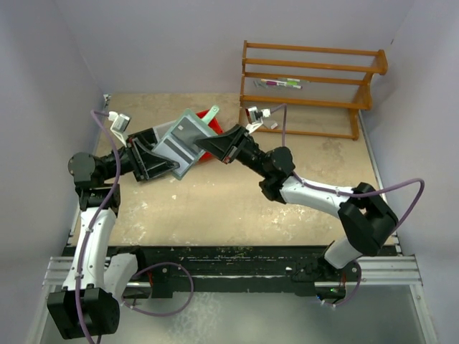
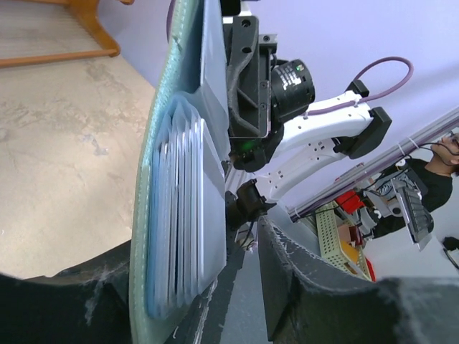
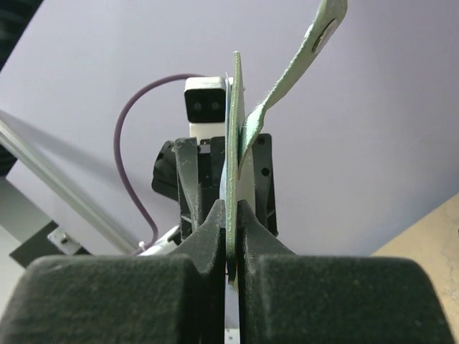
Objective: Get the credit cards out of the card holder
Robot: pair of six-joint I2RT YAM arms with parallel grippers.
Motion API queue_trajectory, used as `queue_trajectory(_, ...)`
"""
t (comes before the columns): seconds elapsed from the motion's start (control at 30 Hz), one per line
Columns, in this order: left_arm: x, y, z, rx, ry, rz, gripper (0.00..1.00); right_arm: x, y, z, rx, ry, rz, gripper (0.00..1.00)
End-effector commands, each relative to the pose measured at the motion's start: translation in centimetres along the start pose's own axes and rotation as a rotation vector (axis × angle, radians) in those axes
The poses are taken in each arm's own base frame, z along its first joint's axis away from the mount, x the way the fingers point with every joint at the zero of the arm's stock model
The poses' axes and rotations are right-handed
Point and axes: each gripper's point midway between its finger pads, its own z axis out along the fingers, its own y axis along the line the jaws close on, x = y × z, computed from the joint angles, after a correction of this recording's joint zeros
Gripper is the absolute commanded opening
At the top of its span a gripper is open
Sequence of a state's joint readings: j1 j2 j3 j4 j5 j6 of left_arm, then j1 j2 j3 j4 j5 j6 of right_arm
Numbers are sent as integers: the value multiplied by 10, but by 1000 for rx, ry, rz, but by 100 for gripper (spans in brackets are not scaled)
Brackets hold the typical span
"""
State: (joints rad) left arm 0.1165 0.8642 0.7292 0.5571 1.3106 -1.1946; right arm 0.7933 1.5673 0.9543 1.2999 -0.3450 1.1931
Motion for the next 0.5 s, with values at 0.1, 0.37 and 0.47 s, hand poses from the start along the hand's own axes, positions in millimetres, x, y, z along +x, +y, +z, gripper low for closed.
queue_trajectory(0.1,-9,-23,1,40,-39,38,44,-44,42,-7,-98,-294,-36,0)
queue_trajectory(0.37,-12,-16,2,11,-53,16,27,-32,46,-6,-114,-277,-26,0)
queue_trajectory(0.47,-11,-11,2,3,-47,5,17,-21,41,-10,-108,-233,-1,0)
